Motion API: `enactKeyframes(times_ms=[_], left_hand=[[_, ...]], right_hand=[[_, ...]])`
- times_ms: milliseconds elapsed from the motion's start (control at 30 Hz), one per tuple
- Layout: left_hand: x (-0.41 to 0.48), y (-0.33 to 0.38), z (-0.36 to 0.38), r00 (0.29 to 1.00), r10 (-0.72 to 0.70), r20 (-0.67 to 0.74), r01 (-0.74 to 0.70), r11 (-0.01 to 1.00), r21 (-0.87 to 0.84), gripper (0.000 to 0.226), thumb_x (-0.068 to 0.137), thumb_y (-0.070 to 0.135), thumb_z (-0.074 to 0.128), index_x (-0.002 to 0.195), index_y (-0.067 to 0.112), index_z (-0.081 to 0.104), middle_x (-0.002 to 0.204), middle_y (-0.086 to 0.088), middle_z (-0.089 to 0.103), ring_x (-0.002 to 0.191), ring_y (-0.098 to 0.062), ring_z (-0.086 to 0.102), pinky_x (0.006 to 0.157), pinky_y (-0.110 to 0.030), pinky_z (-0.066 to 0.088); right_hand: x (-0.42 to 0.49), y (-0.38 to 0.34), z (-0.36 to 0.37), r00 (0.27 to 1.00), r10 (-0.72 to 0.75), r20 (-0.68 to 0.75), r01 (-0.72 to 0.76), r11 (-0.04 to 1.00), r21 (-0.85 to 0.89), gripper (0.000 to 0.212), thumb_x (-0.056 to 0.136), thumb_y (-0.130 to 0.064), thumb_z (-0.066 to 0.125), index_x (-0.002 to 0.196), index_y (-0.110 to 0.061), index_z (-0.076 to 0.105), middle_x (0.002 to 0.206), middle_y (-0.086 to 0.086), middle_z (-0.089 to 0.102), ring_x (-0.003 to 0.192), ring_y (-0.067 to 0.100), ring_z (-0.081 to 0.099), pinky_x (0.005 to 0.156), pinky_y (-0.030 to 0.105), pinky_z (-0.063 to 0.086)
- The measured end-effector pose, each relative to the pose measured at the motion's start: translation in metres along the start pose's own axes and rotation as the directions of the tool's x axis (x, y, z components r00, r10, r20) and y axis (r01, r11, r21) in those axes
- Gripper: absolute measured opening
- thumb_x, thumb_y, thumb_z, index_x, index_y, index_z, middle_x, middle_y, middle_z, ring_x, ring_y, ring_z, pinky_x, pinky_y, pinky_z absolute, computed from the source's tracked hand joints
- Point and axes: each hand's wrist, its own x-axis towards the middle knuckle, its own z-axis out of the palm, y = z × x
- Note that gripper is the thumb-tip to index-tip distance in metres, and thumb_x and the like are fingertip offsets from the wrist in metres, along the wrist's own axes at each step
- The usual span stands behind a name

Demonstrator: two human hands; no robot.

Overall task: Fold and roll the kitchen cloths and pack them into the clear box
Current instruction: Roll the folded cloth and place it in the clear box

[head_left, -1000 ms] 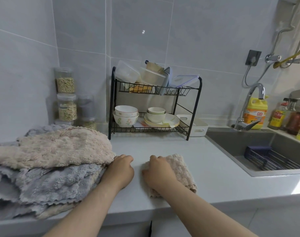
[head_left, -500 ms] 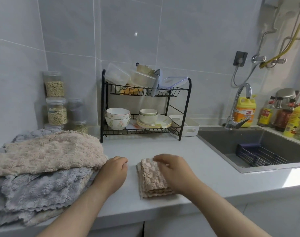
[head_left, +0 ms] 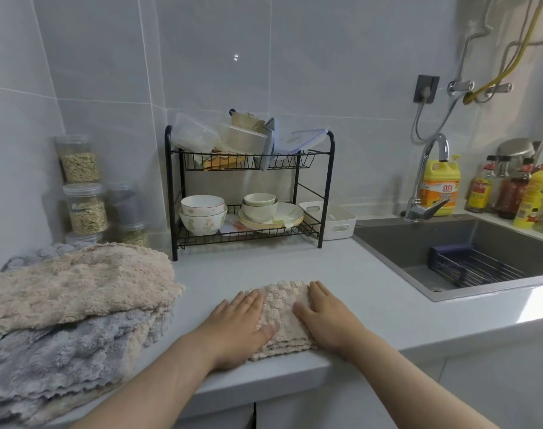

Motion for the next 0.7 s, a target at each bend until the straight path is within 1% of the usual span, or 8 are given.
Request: enactKeyframes(times_ms=[67,133,233,300,367,433,567,700], left_hand=[[0.006,0.003,-0.009,0.994,-0.003,-0.11,-0.007,0.996,-0.088,0.076,0.093,0.063,0.032,0.154,0.023,0.01,0.161,0.004,0.01,0.148,-0.017,0.008,0.12,-0.038,0.013],[0.02,0.005,-0.02,0.973,-0.036,-0.228,-0.016,0.975,-0.223,0.069,0.092,0.058,0.043,0.147,0.021,0.028,0.152,0.003,0.026,0.141,-0.019,0.027,0.115,-0.038,0.026],[0.043,0.004,-0.035,0.986,-0.078,-0.148,0.023,0.94,-0.341,0.055,0.083,0.045,0.059,0.131,0.02,0.049,0.138,0.002,0.046,0.131,-0.021,0.043,0.105,-0.033,0.039],[0.052,0.008,-0.041,0.999,-0.04,-0.035,0.021,0.903,-0.429,0.014,0.076,0.026,0.068,0.087,0.02,0.062,0.094,0.001,0.064,0.092,-0.016,0.062,0.073,-0.024,0.047],[0.052,0.009,-0.048,1.0,-0.024,0.0,0.02,0.823,-0.567,0.013,0.075,0.009,0.07,0.071,0.017,0.06,0.072,-0.001,0.06,0.065,-0.013,0.058,0.056,-0.02,0.043],[0.047,0.006,-0.049,0.998,-0.058,0.004,0.04,0.631,-0.775,0.012,0.071,0.005,0.071,0.078,0.011,0.063,0.074,-0.008,0.066,0.067,-0.02,0.063,0.061,-0.026,0.049],[0.03,-0.009,-0.035,0.987,-0.16,0.023,0.032,0.052,-0.998,0.027,0.085,-0.005,0.06,0.112,-0.001,0.061,0.105,-0.026,0.07,0.098,-0.043,0.067,0.086,-0.05,0.055],[0.022,-0.017,-0.019,0.973,-0.227,-0.034,-0.062,-0.116,-0.991,0.039,0.083,-0.005,0.061,0.121,-0.002,0.054,0.11,-0.026,0.068,0.1,-0.044,0.066,0.087,-0.057,0.053]], right_hand=[[0.002,0.002,0.004,0.995,0.038,-0.089,-0.042,0.998,-0.045,0.04,0.094,-0.051,0.038,0.091,-0.015,0.054,0.099,0.003,0.05,0.102,0.025,0.05,0.093,0.037,0.04],[0.001,0.003,0.008,0.993,0.001,-0.118,-0.014,0.994,-0.106,0.033,0.091,-0.049,0.043,0.079,-0.019,0.046,0.089,0.0,0.05,0.093,0.023,0.049,0.083,0.034,0.038],[-0.003,0.006,0.006,0.981,-0.116,-0.154,0.122,0.992,0.029,0.021,0.089,-0.039,0.055,0.102,-0.022,0.055,0.097,-0.004,0.061,0.095,0.021,0.055,0.079,0.031,0.04],[-0.007,0.009,0.001,0.967,-0.186,-0.174,0.212,0.966,0.15,0.039,0.087,-0.03,0.062,0.125,-0.03,0.053,0.106,-0.013,0.064,0.096,0.009,0.058,0.079,0.018,0.042],[-0.01,0.011,-0.002,0.968,-0.143,-0.204,0.204,0.926,0.318,0.048,0.084,-0.025,0.067,0.127,-0.036,0.051,0.103,-0.017,0.066,0.089,0.001,0.061,0.079,0.013,0.047],[-0.008,0.014,-0.005,0.984,-0.006,-0.176,0.109,0.804,0.585,0.049,0.081,-0.03,0.073,0.124,-0.036,0.051,0.101,-0.007,0.07,0.088,0.006,0.068,0.08,0.025,0.056],[0.011,0.015,-0.013,0.998,0.06,0.034,-0.061,0.528,0.847,0.06,0.071,-0.054,0.076,0.108,-0.007,0.065,0.103,0.018,0.072,0.096,0.03,0.069,0.088,0.05,0.053],[0.025,-0.007,-0.001,0.999,0.03,0.037,-0.047,0.564,0.824,0.028,0.076,-0.007,0.073,0.103,-0.013,0.066,0.099,0.009,0.075,0.092,0.027,0.071,0.08,0.04,0.059]])
